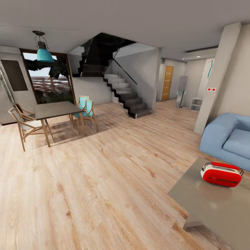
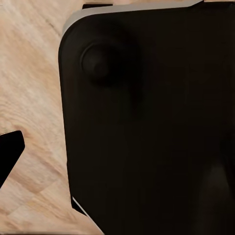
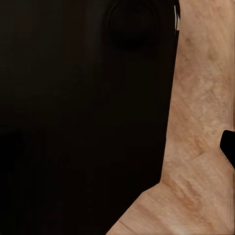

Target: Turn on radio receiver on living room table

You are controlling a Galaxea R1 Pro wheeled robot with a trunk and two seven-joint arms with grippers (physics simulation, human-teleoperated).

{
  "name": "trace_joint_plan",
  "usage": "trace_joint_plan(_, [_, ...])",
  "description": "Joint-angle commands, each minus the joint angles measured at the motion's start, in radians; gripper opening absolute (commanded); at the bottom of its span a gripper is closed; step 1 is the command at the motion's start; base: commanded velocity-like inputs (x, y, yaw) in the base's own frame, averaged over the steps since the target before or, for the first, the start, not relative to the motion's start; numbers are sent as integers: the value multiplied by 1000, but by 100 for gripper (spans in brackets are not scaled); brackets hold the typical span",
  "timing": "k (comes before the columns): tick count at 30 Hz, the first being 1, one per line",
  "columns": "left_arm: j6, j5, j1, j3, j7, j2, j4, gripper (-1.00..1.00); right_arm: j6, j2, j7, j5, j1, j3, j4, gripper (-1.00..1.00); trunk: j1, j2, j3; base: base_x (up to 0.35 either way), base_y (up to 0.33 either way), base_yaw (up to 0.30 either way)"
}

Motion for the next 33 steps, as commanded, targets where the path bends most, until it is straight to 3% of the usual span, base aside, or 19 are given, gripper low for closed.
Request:
trace_joint_plan(1, [0, 0, 0, 0, 0, 0, 0, 100, 0, 0, 0, 0, 0, 0, 0, 100, 0, 0, 0, 0, 0, 282])
trace_joint_plan(7, [0, 0, 0, 0, 0, 0, -1, 100, 0, 0, 1, 0, 0, 0, 0, 100, 0, 0, -2, 0, 0, 262])
trace_joint_plan(13, [8, 1, 0, -1, 1, 1, 0, 100, 0, -1, 3, 1, 0, 1, 0, 100, 0, 0, -3, 96, 0, 45])
trace_joint_plan(33, [11, 2, 0, 0, 2, 0, -1, 100, 0, -1, 3, 2, 0, 1, 0, 100, 0, 0, -3, 316, 0, 1])
